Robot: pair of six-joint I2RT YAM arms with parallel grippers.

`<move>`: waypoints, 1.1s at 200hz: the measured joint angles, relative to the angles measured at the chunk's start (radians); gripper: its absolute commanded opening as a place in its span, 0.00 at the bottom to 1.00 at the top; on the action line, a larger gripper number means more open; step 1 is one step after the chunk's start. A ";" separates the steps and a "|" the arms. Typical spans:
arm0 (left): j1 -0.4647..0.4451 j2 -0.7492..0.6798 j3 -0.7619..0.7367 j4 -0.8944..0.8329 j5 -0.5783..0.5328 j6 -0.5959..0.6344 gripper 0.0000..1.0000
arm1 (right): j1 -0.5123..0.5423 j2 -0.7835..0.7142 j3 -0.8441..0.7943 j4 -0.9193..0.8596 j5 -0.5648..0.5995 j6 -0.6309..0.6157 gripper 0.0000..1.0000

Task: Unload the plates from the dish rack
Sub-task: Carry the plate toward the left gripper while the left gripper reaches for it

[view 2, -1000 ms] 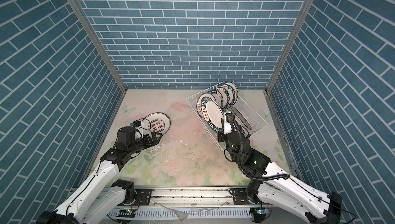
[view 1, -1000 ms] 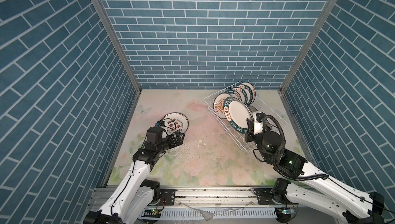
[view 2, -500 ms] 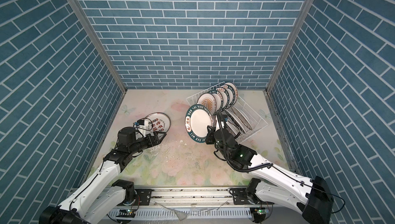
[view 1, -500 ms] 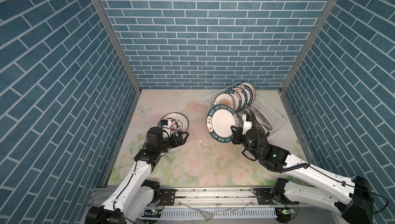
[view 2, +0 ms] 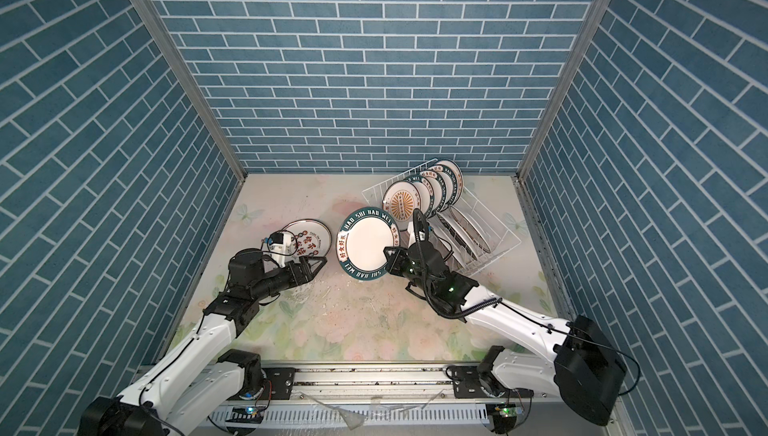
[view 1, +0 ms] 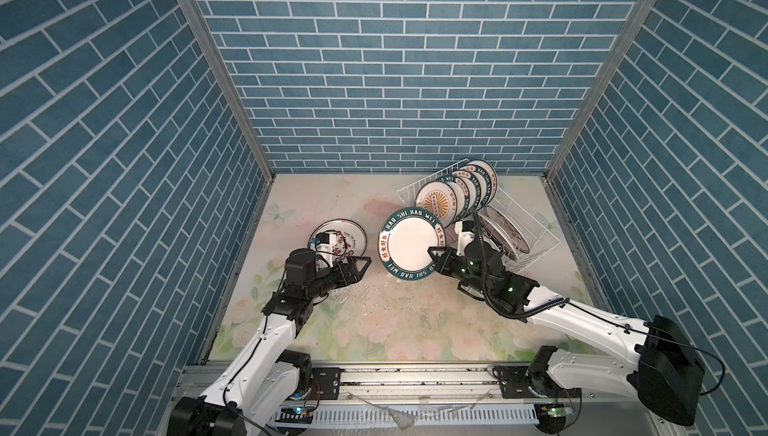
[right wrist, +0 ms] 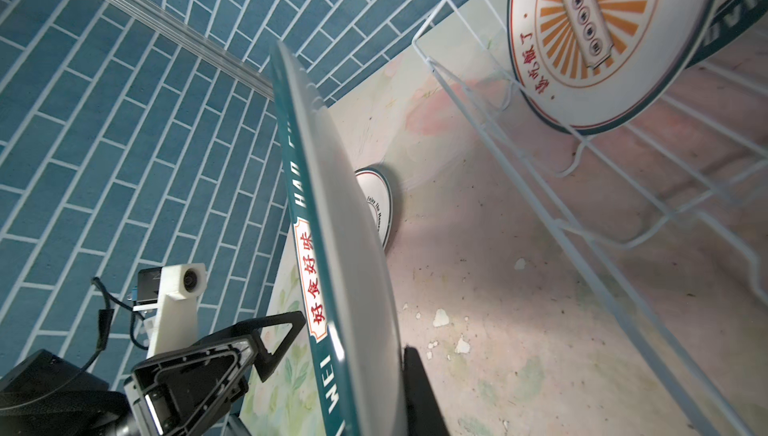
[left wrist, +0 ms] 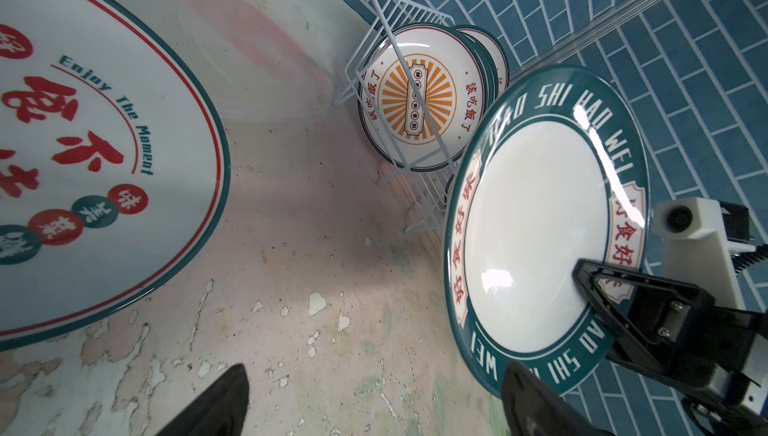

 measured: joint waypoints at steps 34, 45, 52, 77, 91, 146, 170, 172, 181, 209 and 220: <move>0.000 0.053 -0.009 0.047 0.019 -0.003 0.93 | -0.003 0.106 0.000 0.104 -0.076 0.054 0.00; 0.000 0.074 -0.010 0.063 0.025 -0.005 0.91 | -0.004 0.140 0.000 0.138 -0.098 0.069 0.00; 0.000 0.089 -0.010 0.074 0.029 -0.007 0.91 | -0.004 0.162 0.000 0.161 -0.115 0.081 0.00; 0.000 0.132 -0.010 0.107 0.039 -0.013 0.85 | -0.005 0.221 0.000 0.229 -0.161 0.113 0.00; 0.000 0.153 -0.010 0.126 0.044 -0.017 0.81 | -0.006 0.245 0.000 0.264 -0.187 0.131 0.00; 0.000 0.188 -0.011 0.200 0.058 -0.051 0.54 | -0.008 0.323 0.000 0.378 -0.246 0.175 0.00; 0.000 0.185 -0.011 0.206 0.058 -0.054 0.44 | -0.008 0.343 0.000 0.400 -0.261 0.183 0.01; 0.000 0.185 -0.011 0.206 0.058 -0.056 0.44 | -0.008 0.344 0.000 0.402 -0.262 0.183 0.01; 0.000 0.183 -0.012 0.206 0.058 -0.059 0.40 | -0.008 0.348 0.000 0.409 -0.266 0.184 0.03; 0.003 0.181 -0.014 0.207 0.055 -0.063 0.32 | -0.010 0.363 0.000 0.436 -0.285 0.191 0.07; 0.006 0.181 -0.019 0.209 0.056 -0.071 0.28 | -0.011 0.371 0.000 0.444 -0.294 0.191 0.09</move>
